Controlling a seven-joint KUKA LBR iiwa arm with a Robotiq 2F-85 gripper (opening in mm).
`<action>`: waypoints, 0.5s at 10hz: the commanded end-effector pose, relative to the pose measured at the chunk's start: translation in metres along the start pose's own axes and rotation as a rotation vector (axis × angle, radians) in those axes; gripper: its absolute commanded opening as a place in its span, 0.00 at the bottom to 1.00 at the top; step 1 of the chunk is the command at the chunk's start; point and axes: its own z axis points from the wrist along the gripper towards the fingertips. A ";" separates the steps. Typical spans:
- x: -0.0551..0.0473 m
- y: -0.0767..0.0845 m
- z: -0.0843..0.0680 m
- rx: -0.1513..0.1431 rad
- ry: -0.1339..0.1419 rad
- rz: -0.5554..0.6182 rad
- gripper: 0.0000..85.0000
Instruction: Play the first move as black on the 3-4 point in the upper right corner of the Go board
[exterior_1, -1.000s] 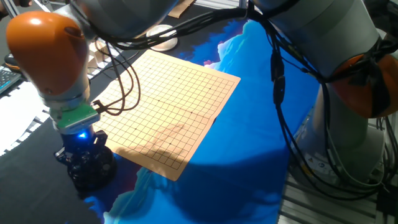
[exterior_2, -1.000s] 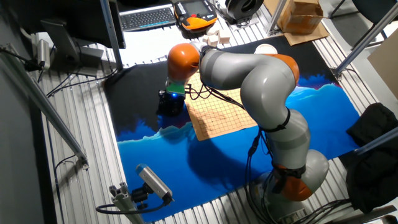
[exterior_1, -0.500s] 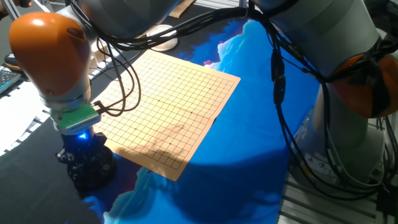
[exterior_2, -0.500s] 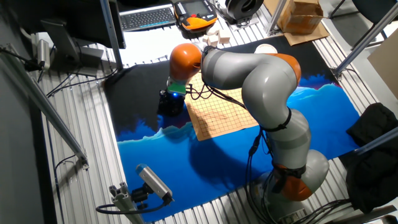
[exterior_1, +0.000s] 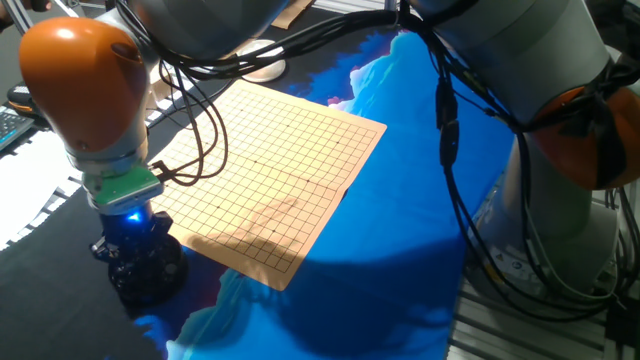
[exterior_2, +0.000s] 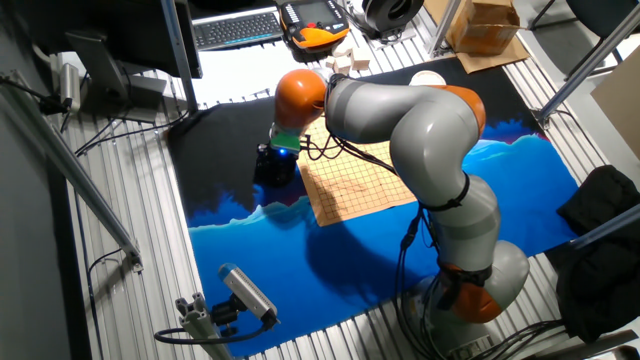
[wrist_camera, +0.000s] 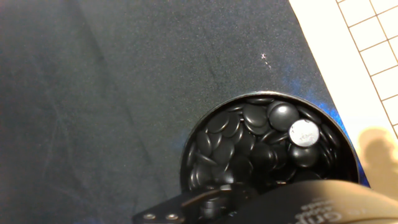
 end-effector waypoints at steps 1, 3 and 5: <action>0.000 0.000 0.000 -0.002 -0.001 0.004 0.40; 0.000 0.000 0.000 -0.004 -0.005 0.005 0.40; -0.002 0.001 0.003 -0.010 -0.008 0.004 0.40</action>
